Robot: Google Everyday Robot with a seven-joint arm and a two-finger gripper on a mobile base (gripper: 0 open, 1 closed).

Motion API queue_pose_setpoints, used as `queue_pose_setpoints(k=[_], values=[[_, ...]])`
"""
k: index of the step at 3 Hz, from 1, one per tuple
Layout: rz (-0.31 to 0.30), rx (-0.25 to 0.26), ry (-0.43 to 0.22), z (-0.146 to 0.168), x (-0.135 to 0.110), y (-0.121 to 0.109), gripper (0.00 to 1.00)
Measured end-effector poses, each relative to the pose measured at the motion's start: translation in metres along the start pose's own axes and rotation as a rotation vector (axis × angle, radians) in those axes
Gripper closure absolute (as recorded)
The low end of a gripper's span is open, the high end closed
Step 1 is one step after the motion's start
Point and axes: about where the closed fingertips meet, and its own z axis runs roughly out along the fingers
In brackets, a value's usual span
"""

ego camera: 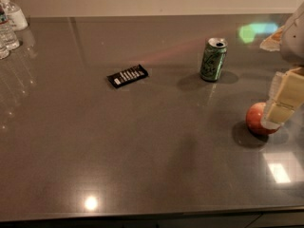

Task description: Pick rxbar chocolate

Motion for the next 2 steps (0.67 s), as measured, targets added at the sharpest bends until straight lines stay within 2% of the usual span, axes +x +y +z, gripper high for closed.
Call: queue_pose_setpoints(k=[1, 2], values=[[0.000, 0.000, 0.000, 0.0000, 0.0000, 0.0000, 0.00], [-0.011, -0.021, -0.026, 0.0070, -0.0081, -0.0067, 0.00]])
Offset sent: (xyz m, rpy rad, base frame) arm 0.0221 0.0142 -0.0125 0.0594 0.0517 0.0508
